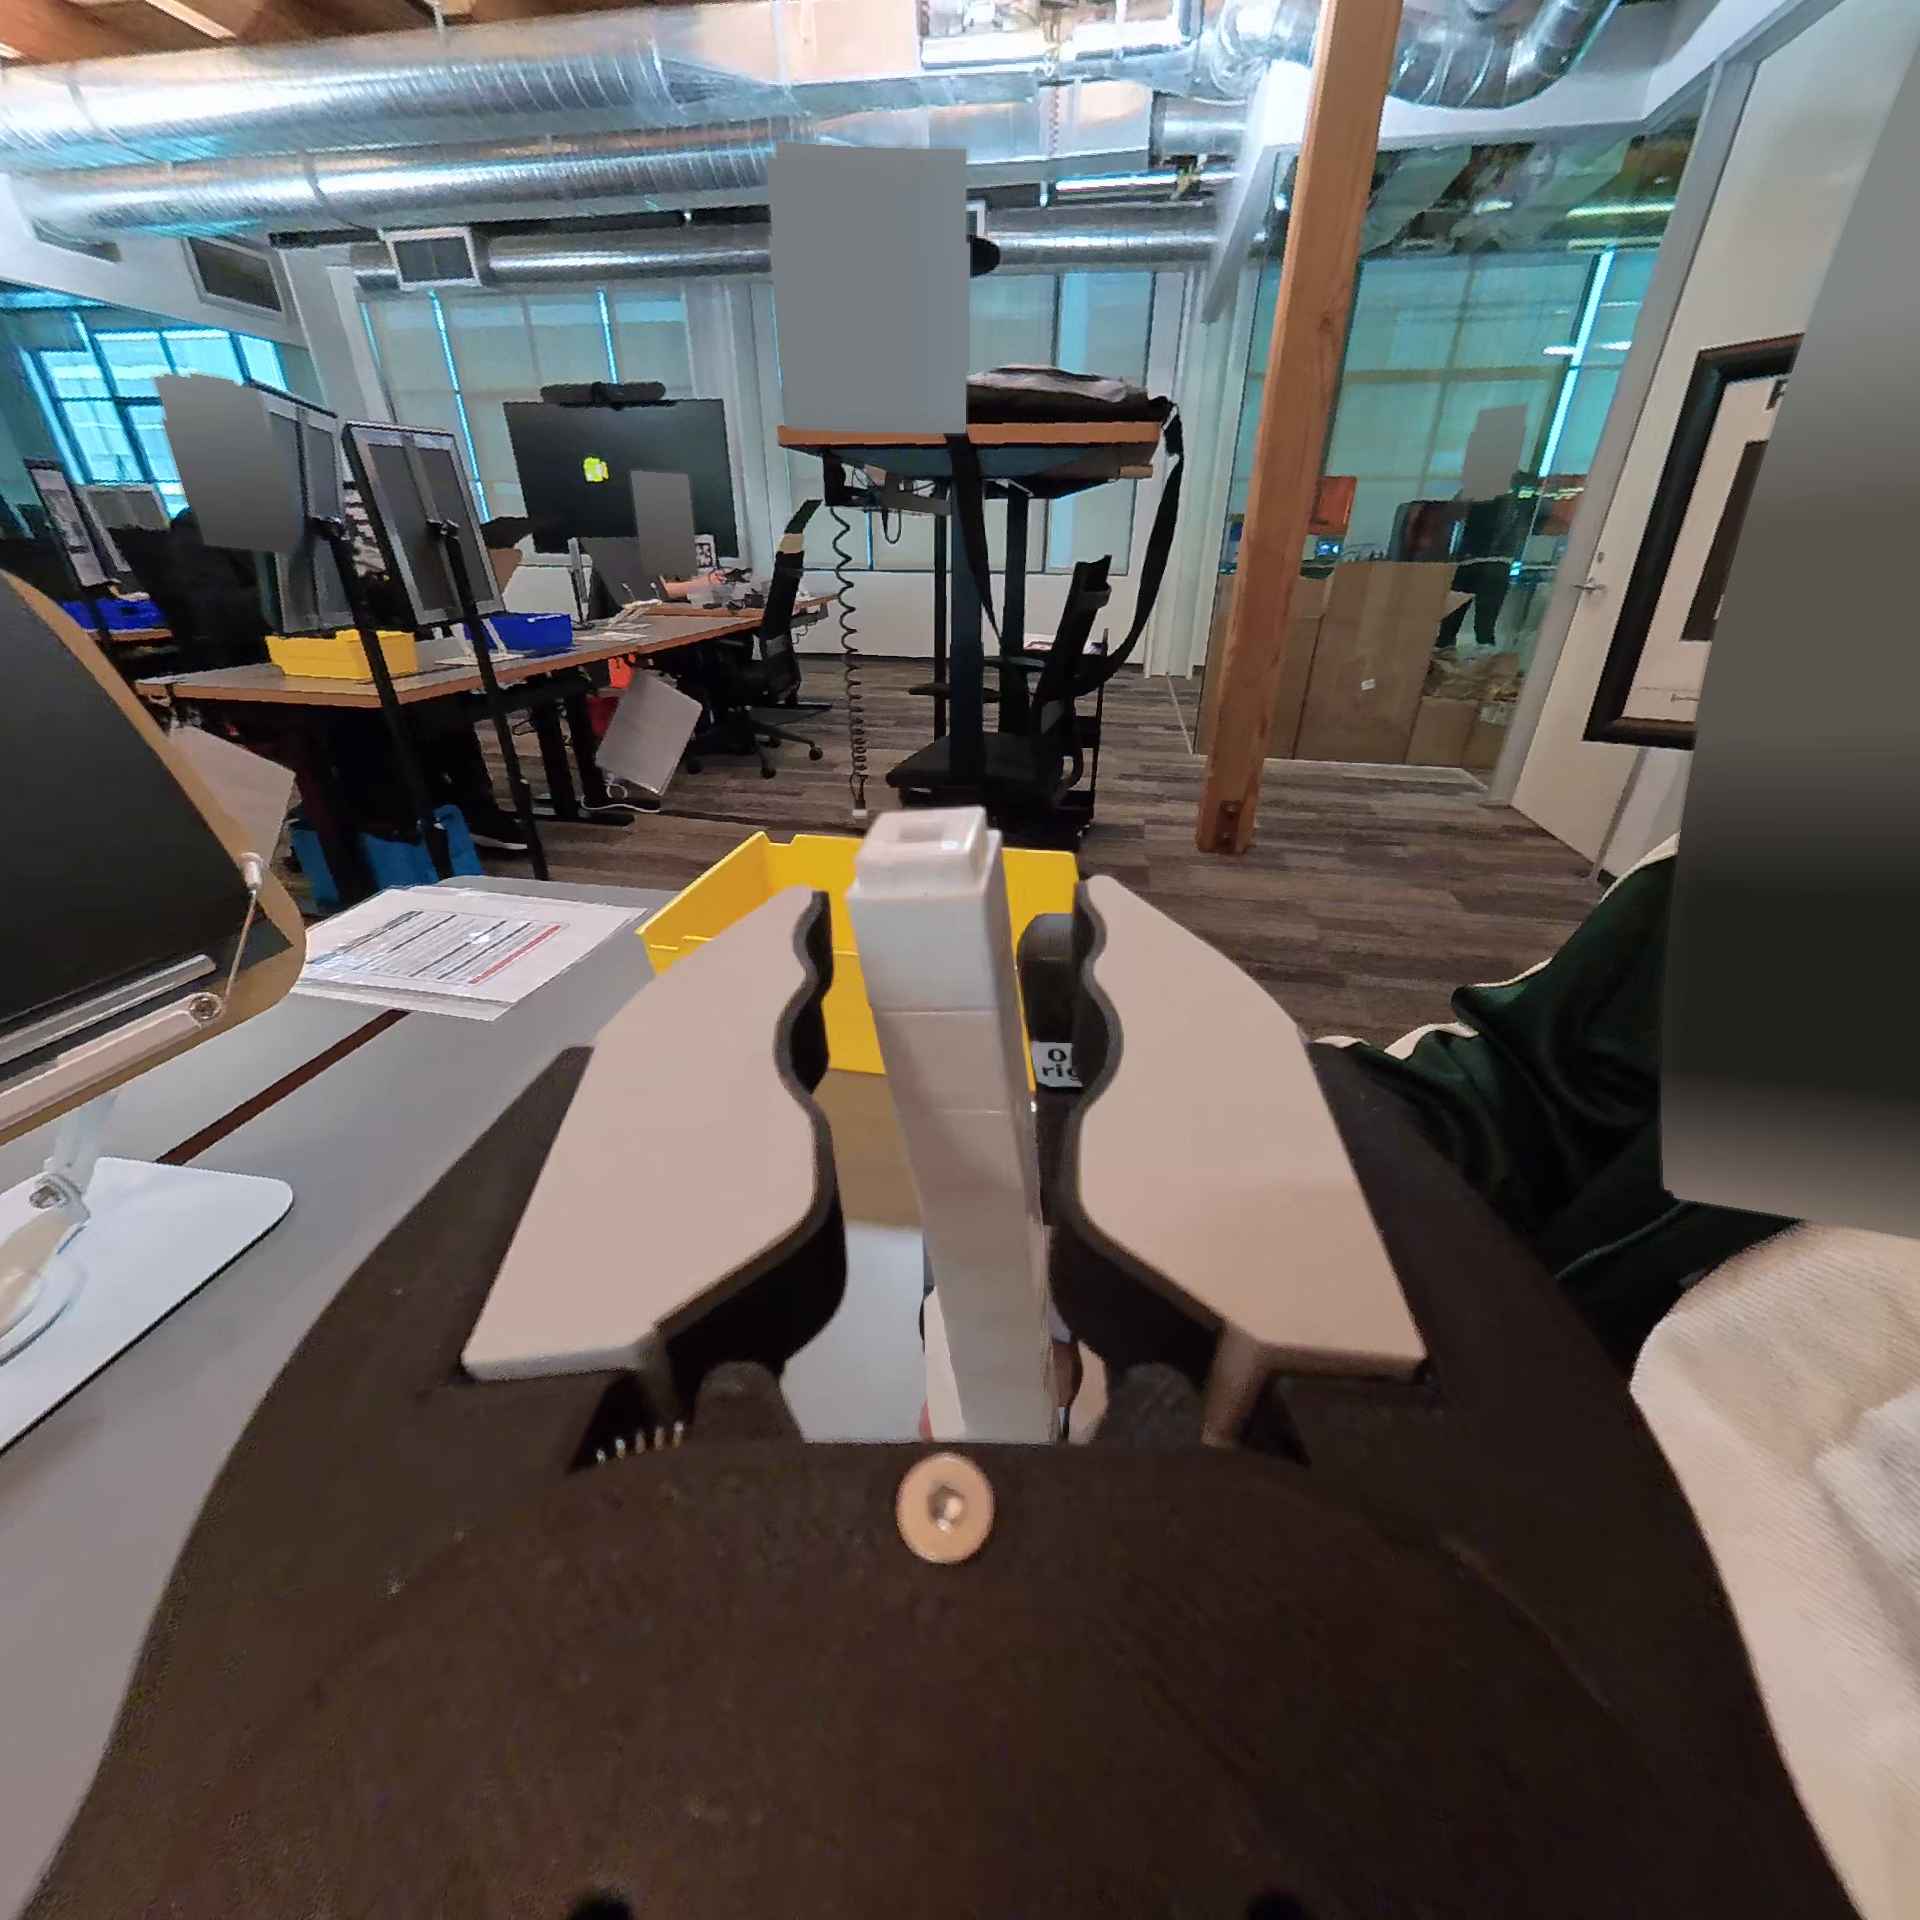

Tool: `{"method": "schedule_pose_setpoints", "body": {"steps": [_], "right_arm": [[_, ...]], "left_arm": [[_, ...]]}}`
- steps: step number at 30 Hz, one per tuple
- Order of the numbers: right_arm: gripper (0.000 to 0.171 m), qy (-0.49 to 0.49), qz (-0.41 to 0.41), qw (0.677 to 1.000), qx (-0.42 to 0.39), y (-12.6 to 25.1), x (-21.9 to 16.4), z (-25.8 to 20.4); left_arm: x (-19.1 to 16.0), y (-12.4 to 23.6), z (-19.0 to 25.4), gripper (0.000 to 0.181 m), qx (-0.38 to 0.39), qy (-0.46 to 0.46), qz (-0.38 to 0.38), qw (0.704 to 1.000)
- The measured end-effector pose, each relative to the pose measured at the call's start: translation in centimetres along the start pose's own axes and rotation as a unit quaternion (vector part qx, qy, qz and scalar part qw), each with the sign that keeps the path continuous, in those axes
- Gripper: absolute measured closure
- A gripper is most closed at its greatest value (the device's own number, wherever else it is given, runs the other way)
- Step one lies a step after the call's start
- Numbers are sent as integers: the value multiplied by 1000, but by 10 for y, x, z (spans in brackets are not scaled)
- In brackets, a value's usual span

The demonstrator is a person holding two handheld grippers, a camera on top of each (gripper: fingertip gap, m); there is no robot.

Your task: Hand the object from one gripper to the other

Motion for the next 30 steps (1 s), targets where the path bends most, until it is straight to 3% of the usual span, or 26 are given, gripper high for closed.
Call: {"method": "schedule_pose_setpoints", "body": {"steps": [15,26,30], "right_arm": [[148,-14,43,999,-10,7,9,4],[148,-6,54,998,-37,18,15,13],[148,27,36,993,-107,21,13,21]], "left_arm": [[-8,-2,-4,122,11,6,-9,1000],[-20,5,-16,128,30,44,1,999],[-25,5,-20,138,61,44,1,997]]}}
Point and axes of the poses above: each gripper's, where its closed fingertips meet, y back along the fingers, x out of its top, z = x × y across the jaws, the point moved 7 cm from there along y, back along the fingers, and after that the axes turned 4 degrees about z, right-handed, at the moved point
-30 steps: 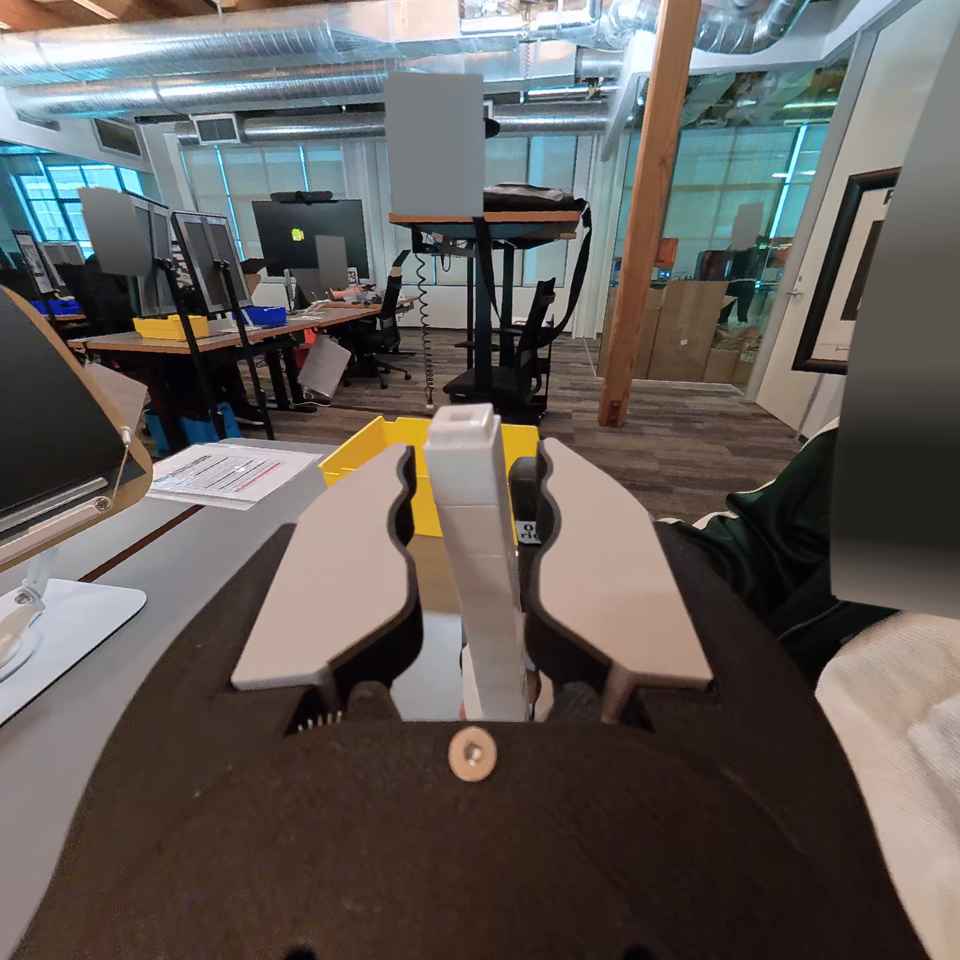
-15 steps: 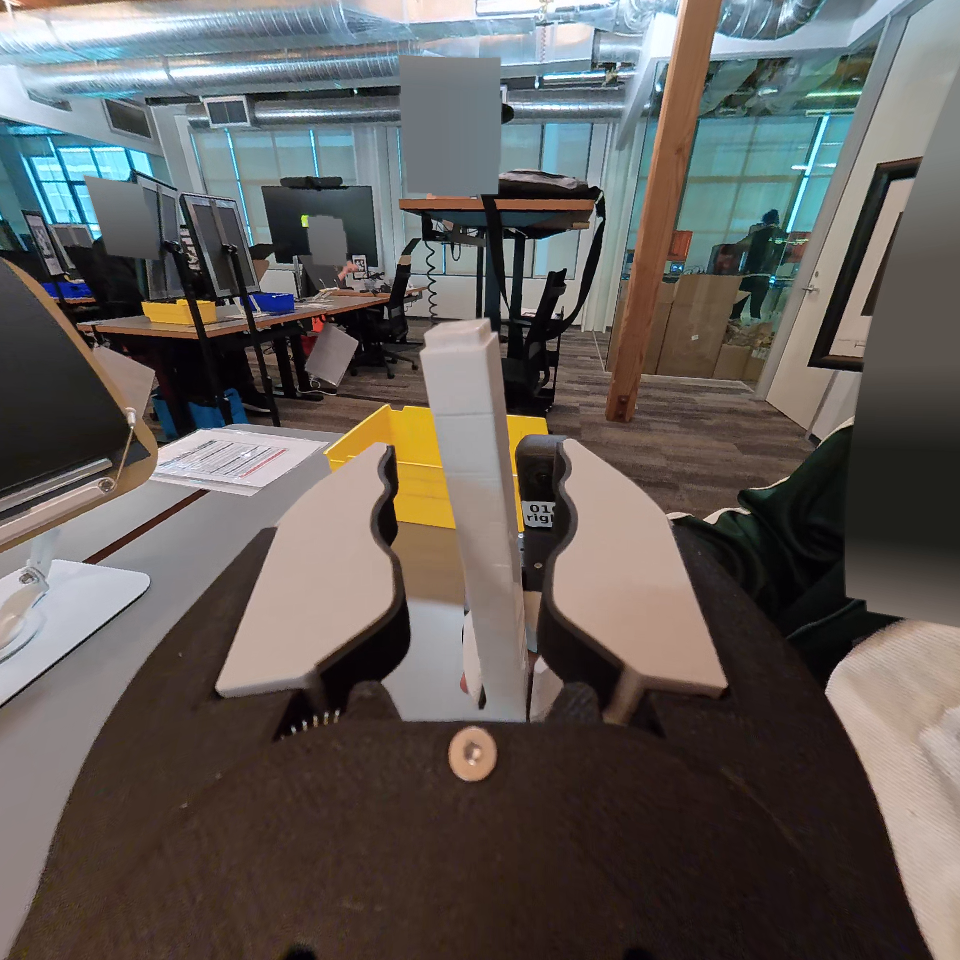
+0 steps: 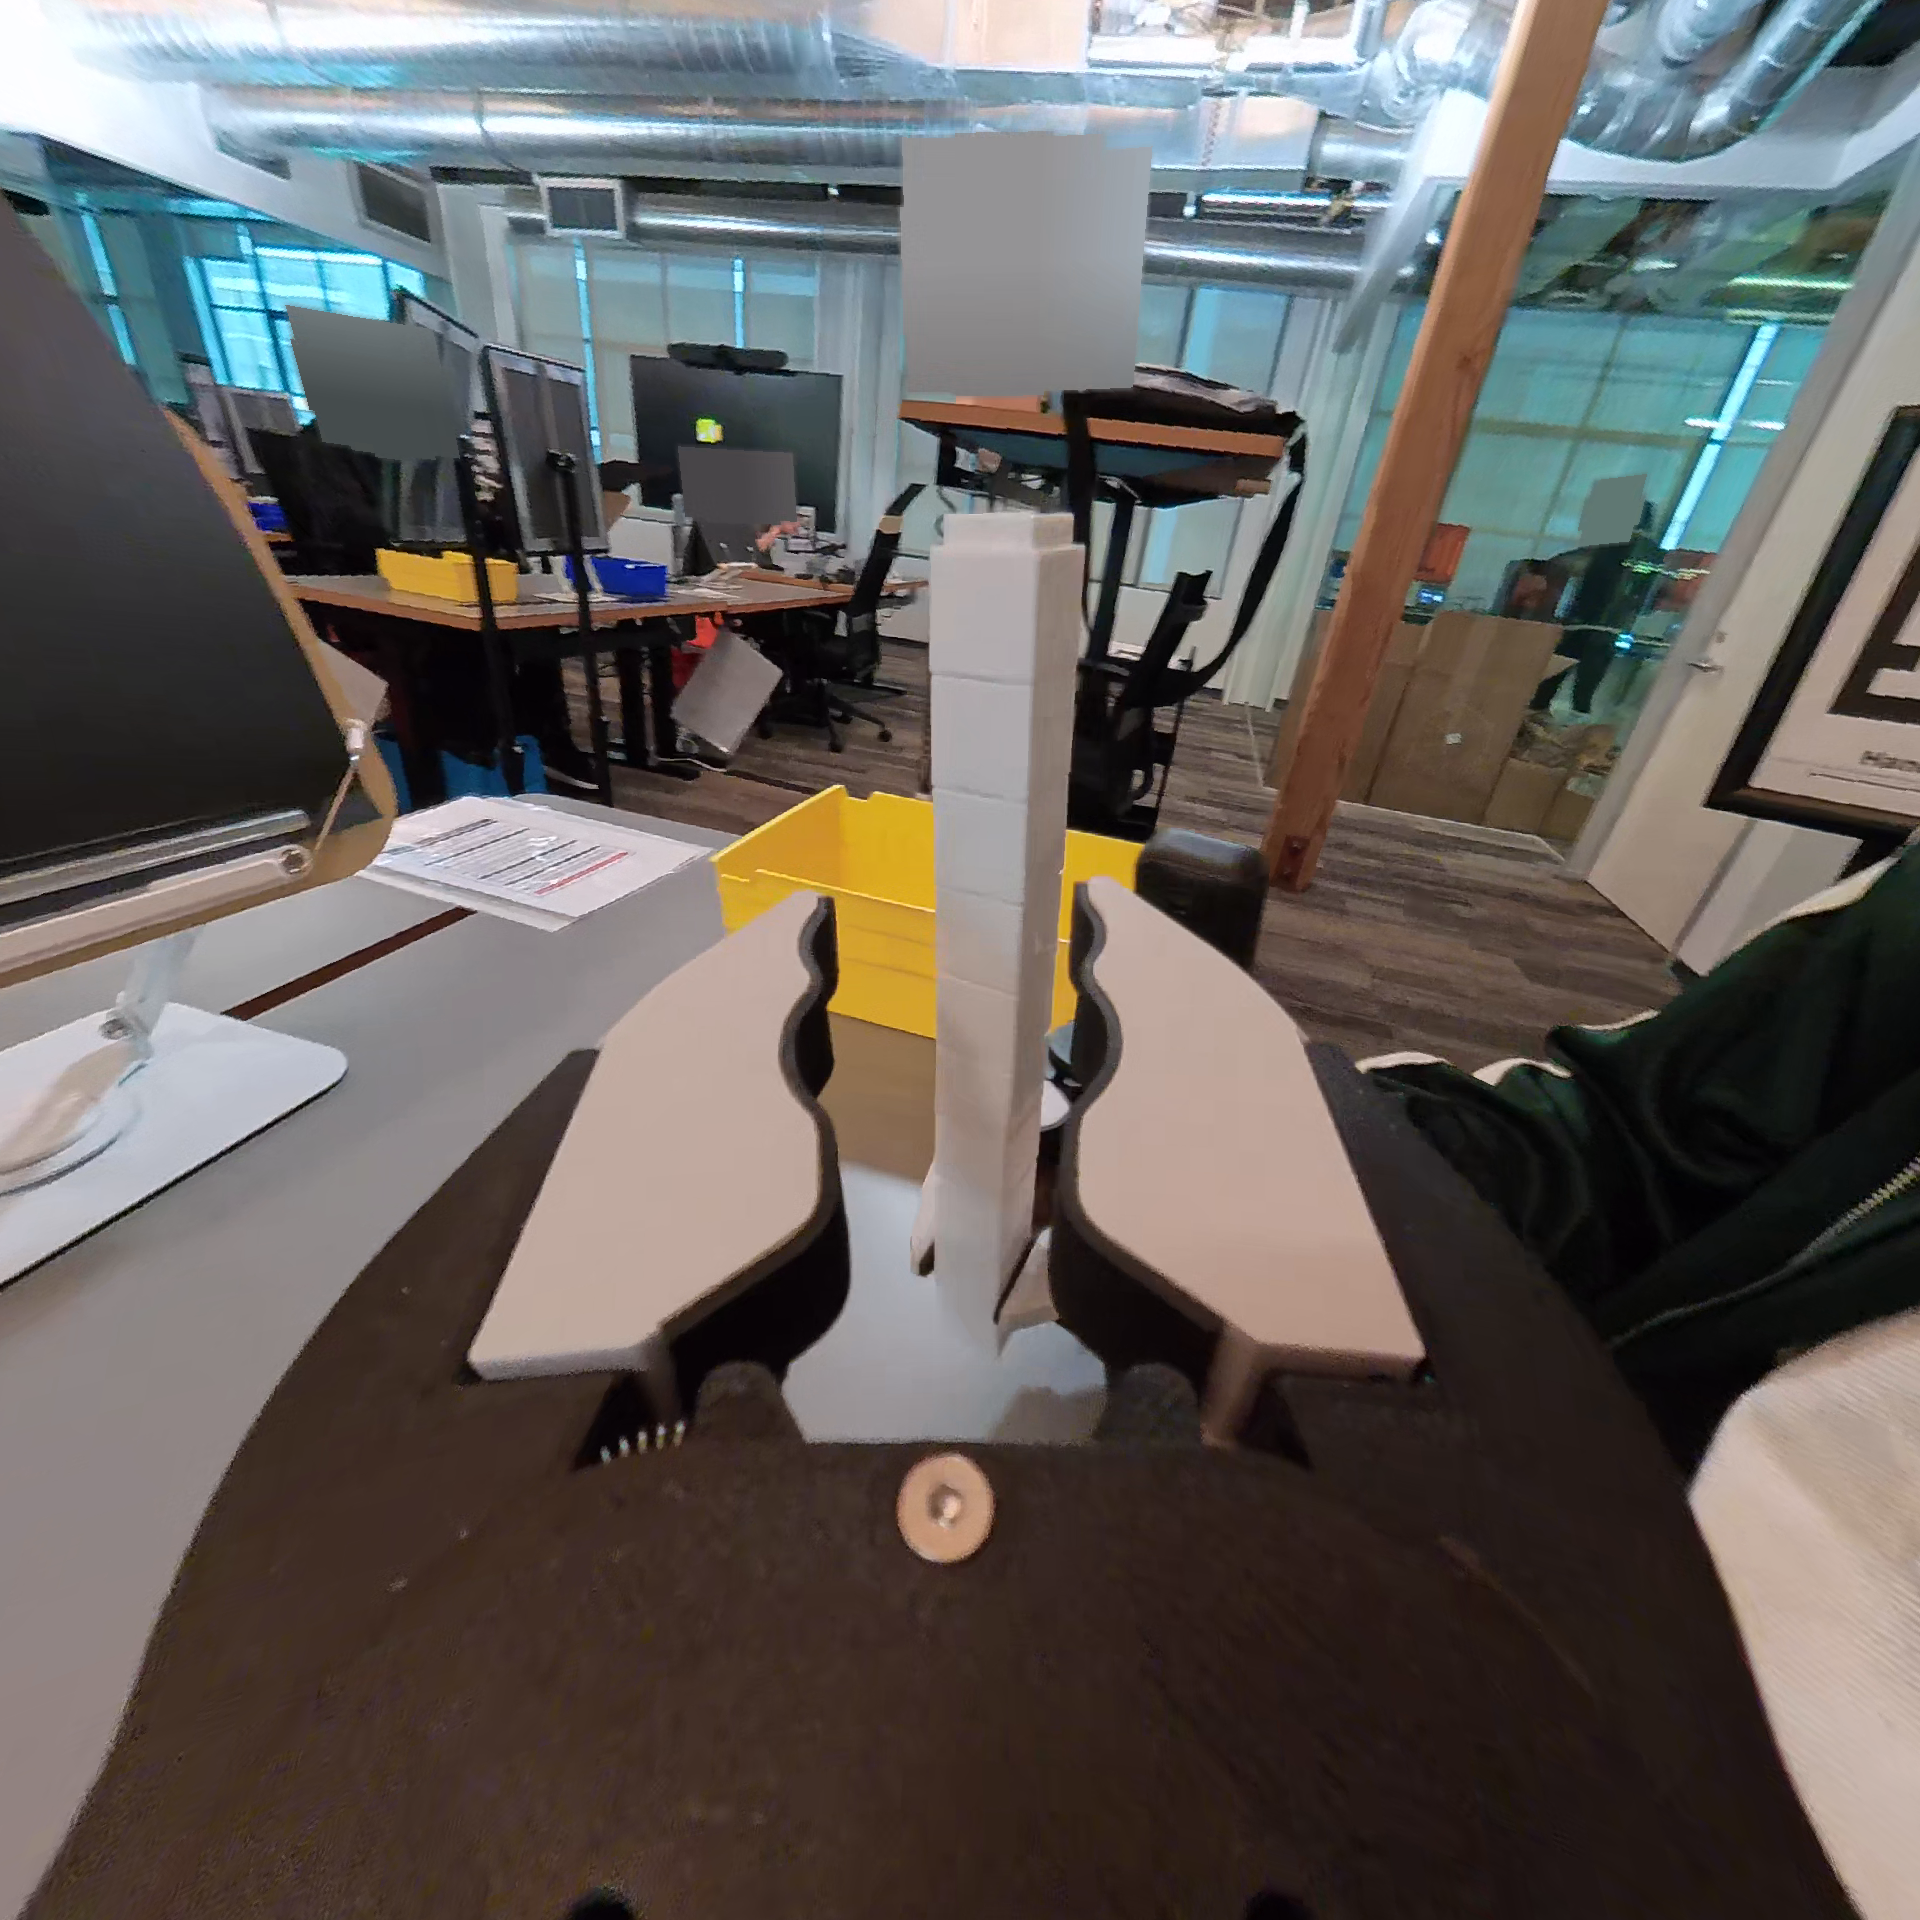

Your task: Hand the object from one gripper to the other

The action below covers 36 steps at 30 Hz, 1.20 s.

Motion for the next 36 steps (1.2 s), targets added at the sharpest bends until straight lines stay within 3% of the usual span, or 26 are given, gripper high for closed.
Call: {"method": "schedule_pose_setpoints", "body": {"steps": [6,16,23,30,36], "right_arm": [[149,45,-26,991,-123,-5,-3,7],[149,97,-81,947,-294,-26,-14,-3],[149,130,-77,938,-313,-37,-16,-17],[147,134,-74,942,-299,-38,-15,-21],[103,119,-70,964,-227,-37,-15,-24]], "left_arm": [[0,-4,0,140,48,11,6,999],[1,1,-6,145,179,-41,4,983],[-4,5,-14,153,181,6,13,983],[-2,3,-11,159,170,-5,9,985],[5,7,-9,159,171,-43,0,984]]}}
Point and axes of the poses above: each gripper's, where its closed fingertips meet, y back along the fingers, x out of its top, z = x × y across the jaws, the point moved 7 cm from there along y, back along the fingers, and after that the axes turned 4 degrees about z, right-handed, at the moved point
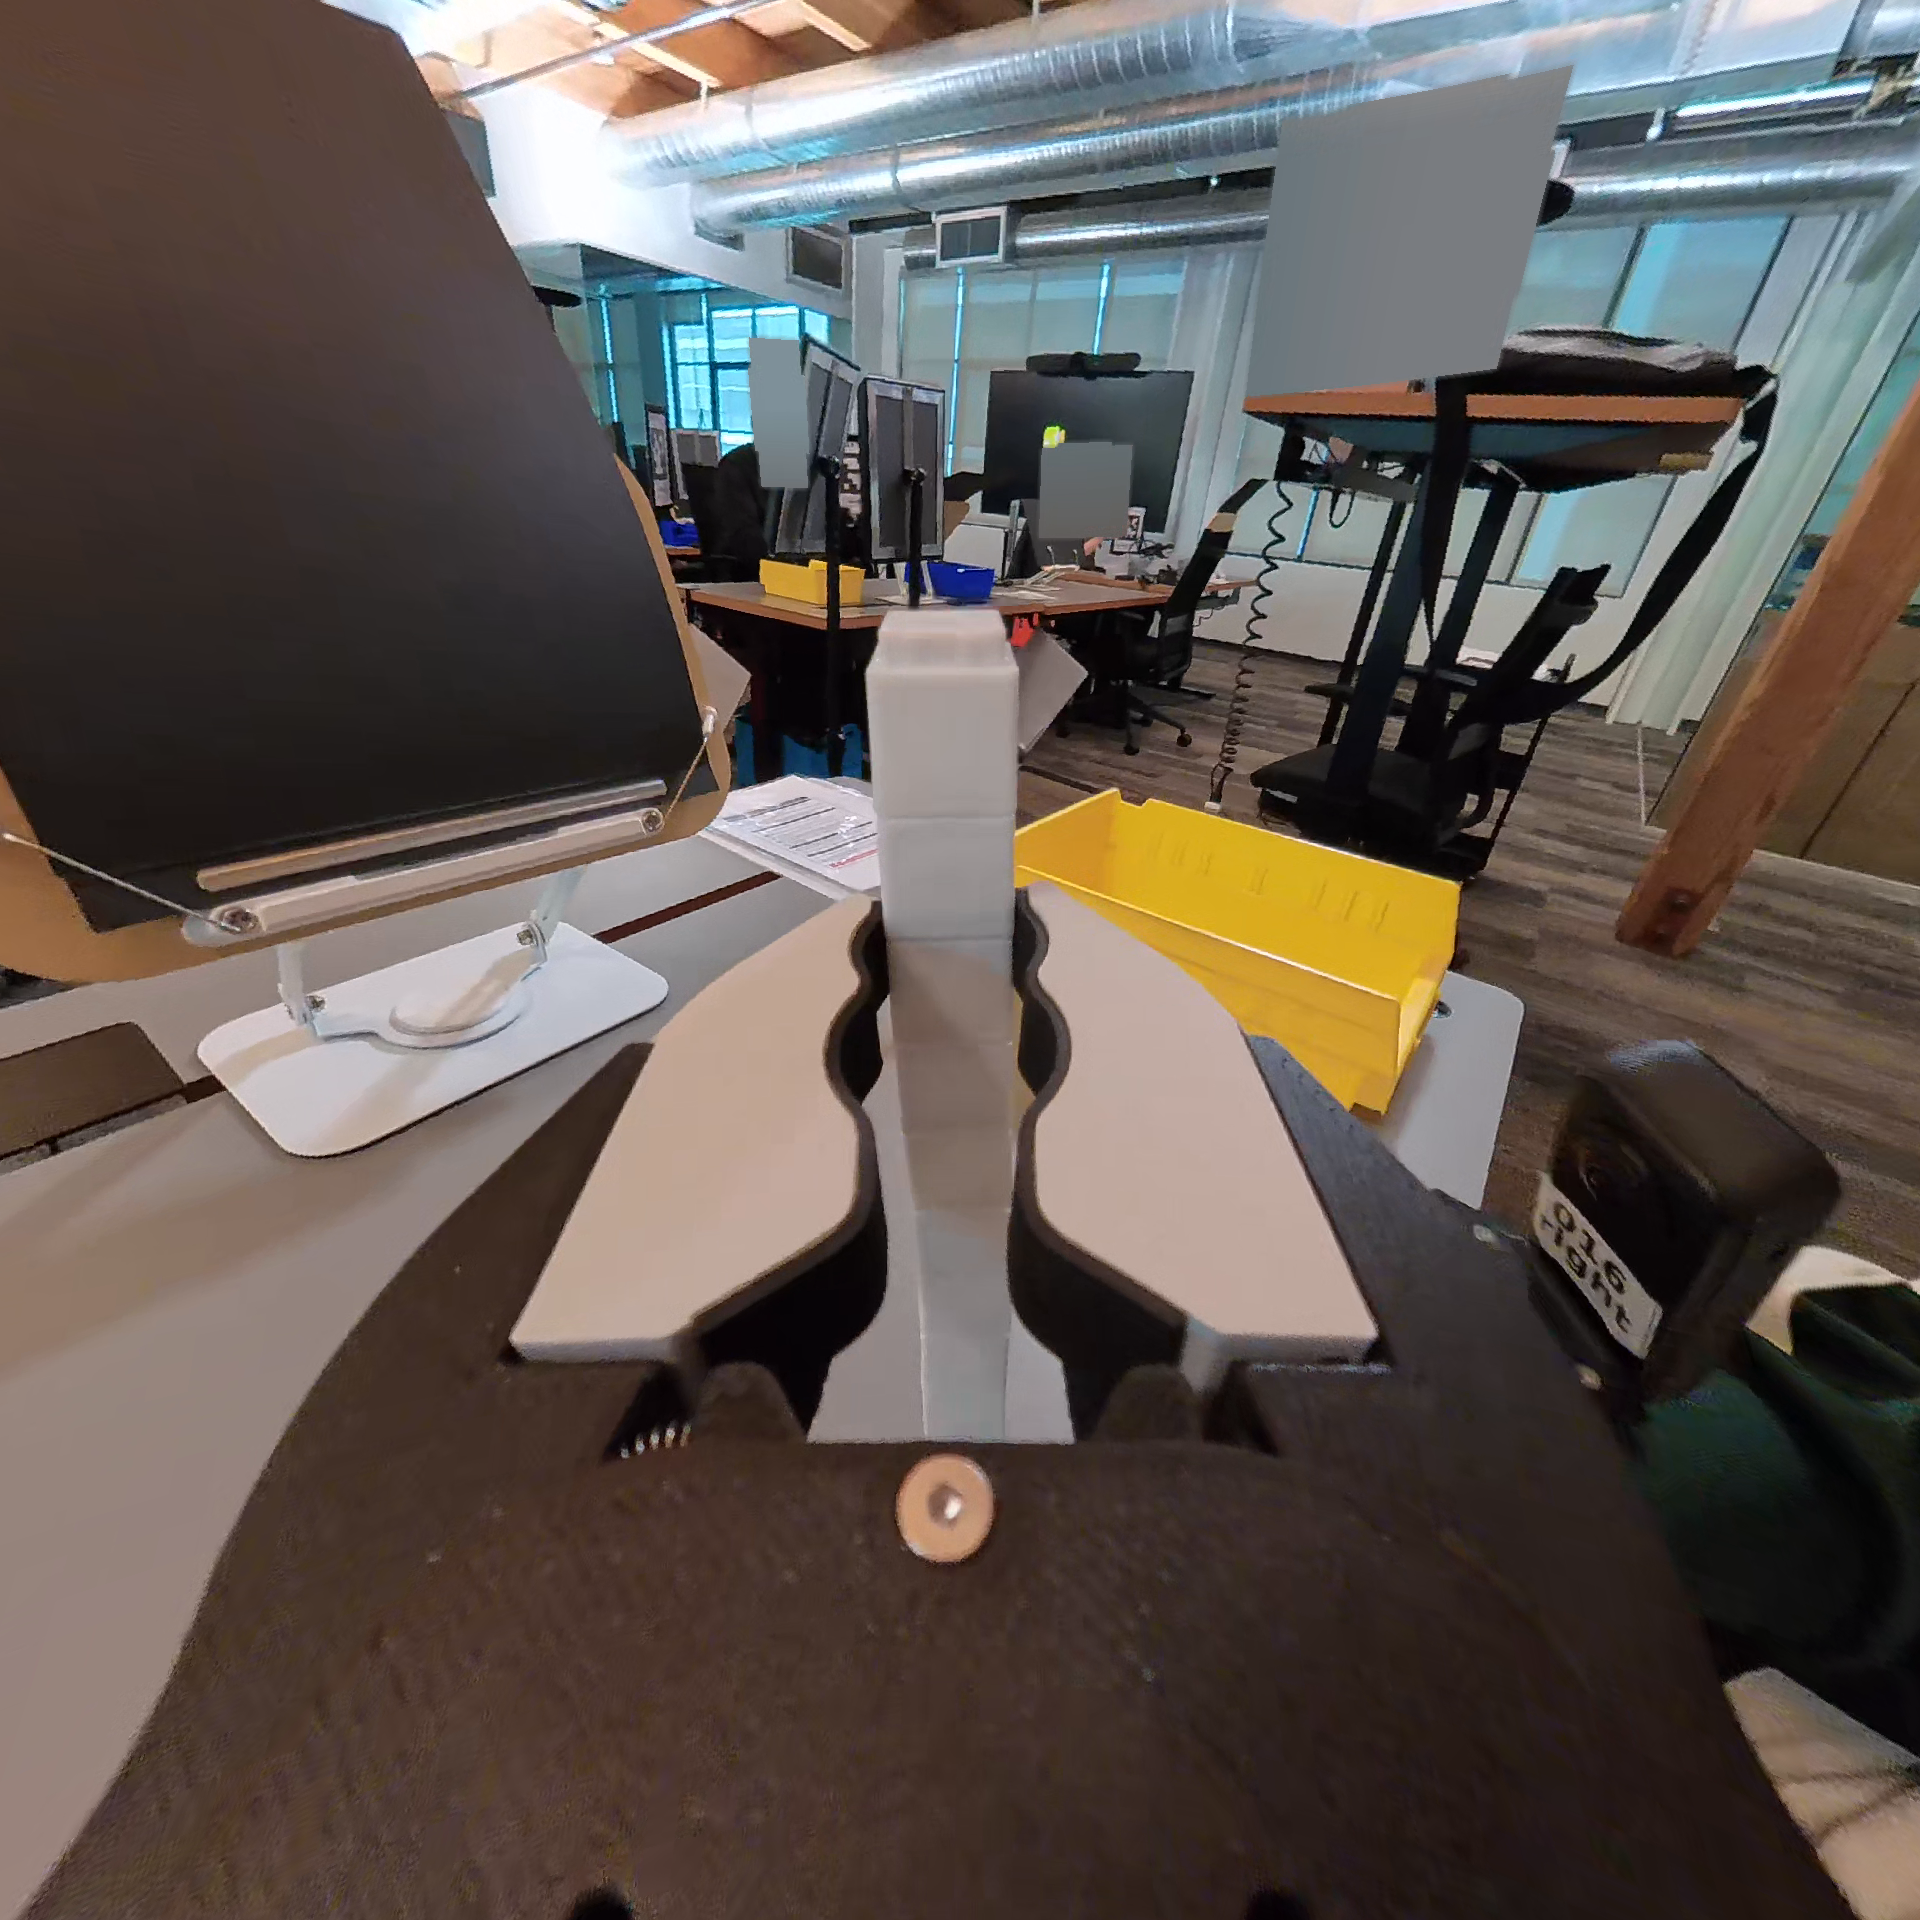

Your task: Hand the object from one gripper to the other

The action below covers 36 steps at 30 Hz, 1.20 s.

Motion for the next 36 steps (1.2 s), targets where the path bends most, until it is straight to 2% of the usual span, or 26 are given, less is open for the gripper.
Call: {"method": "schedule_pose_setpoints", "body": {"steps": [3,5,9,14,24,28,33,36], "right_arm": [[88,-5,22,999,44,1,2,1],[86,-2,41,996,77,3,4,3],[92,-26,54,985,163,9,2,9],[111,-144,72,944,287,16,5,13],[130,-96,49,946,304,16,-1,0],[138,-101,53,943,311,17,0,-1],[137,-116,54,942,311,17,0,1],[147,-116,57,940,316,18,2,0]], "left_arm": [[7,5,-3,159,-22,1,4,1000],[11,8,-6,159,-41,7,6,999],[17,15,-9,160,-119,24,1,993],[13,18,-1,159,-216,28,-23,976],[0,9,13,159,-267,62,-14,962],[-3,8,18,159,-280,60,-15,958],[-1,8,25,159,-297,68,2,952],[-1,8,27,159,-299,63,1,952]]}}
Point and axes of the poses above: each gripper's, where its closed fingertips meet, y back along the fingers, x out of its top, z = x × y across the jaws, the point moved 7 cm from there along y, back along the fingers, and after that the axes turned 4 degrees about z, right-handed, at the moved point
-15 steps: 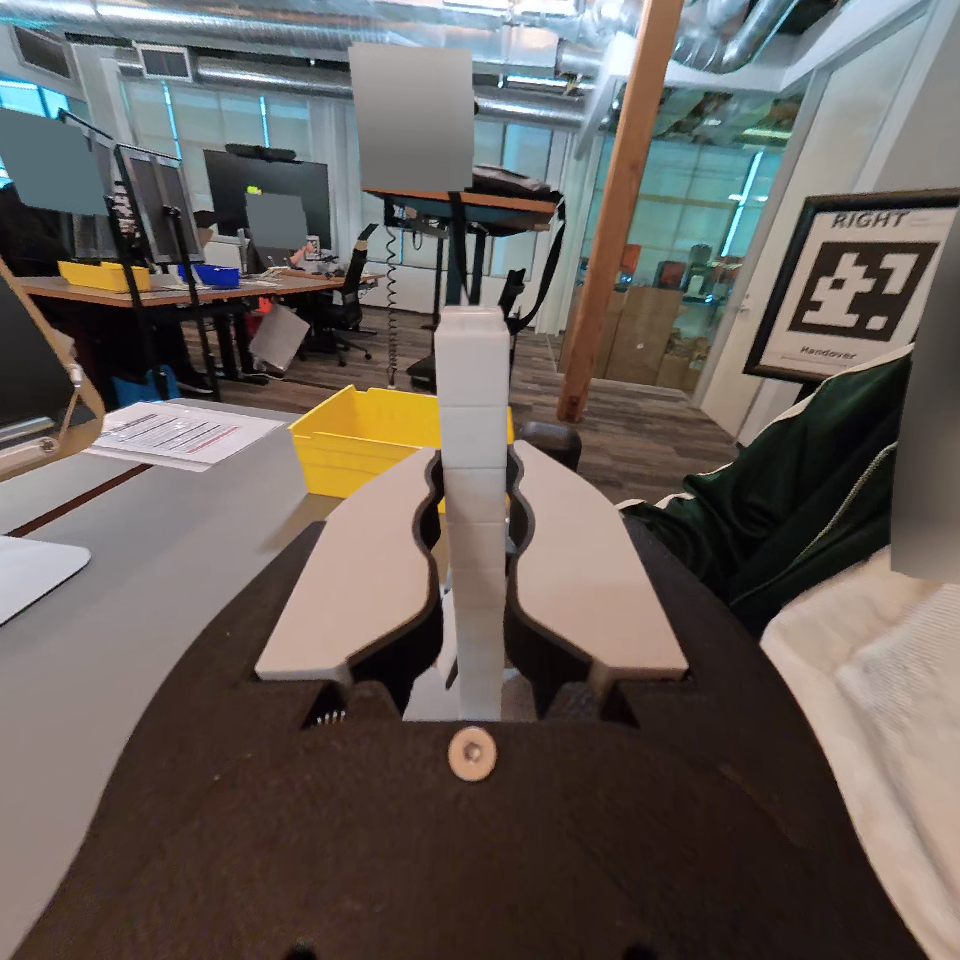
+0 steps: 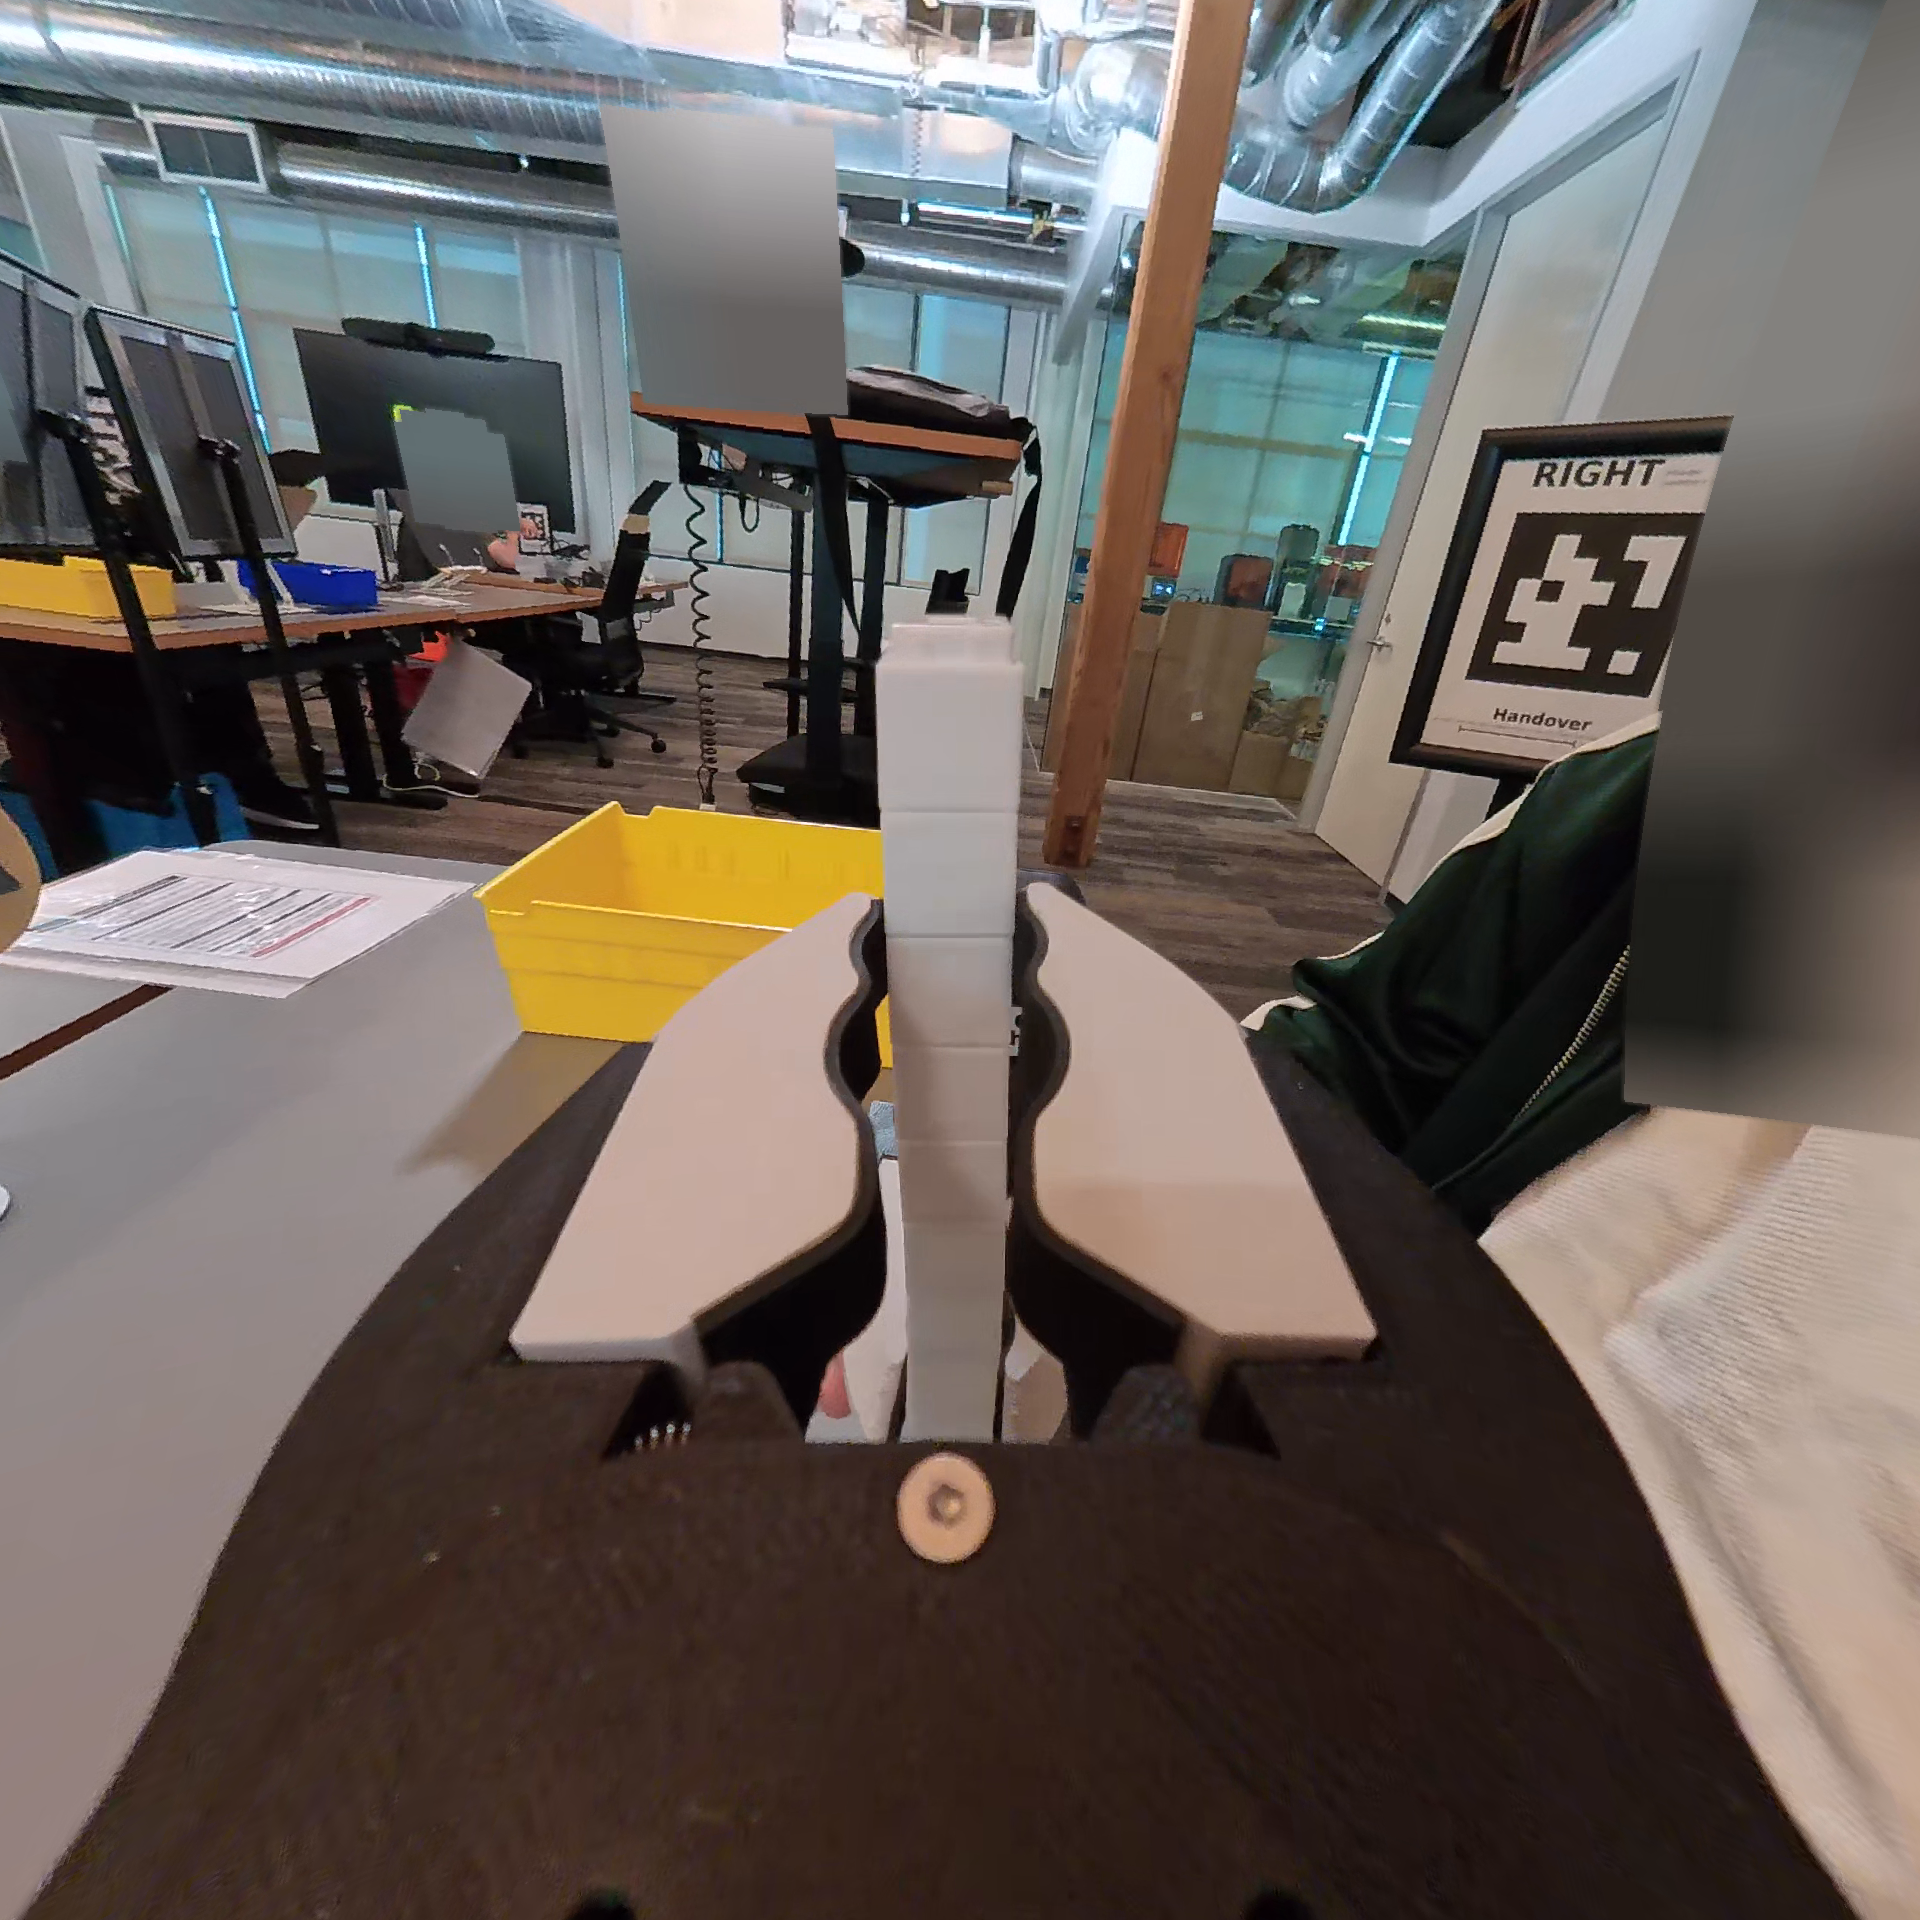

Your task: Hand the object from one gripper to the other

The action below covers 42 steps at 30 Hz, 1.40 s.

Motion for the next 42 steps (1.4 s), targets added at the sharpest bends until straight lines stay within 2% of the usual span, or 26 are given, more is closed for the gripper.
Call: {"method": "schedule_pose_setpoints", "body": {"steps": [6,11,14,23,42], "right_arm": [[148,-6,4,1000,5,-1,1,-1],[148,-12,16,1000,0,1,5,1],[148,-19,29,999,-6,4,8,4],[148,-17,35,999,-16,14,13,12],[148,-12,25,999,-23,16,12,16]], "left_arm": [[2,-1,2,159,1,-2,6,1000],[1,-3,-1,127,35,-16,-2,999],[-1,-4,-3,119,46,-19,-4,999],[1,5,-11,120,52,6,20,998],[-1,10,-16,128,61,4,22,998]]}}
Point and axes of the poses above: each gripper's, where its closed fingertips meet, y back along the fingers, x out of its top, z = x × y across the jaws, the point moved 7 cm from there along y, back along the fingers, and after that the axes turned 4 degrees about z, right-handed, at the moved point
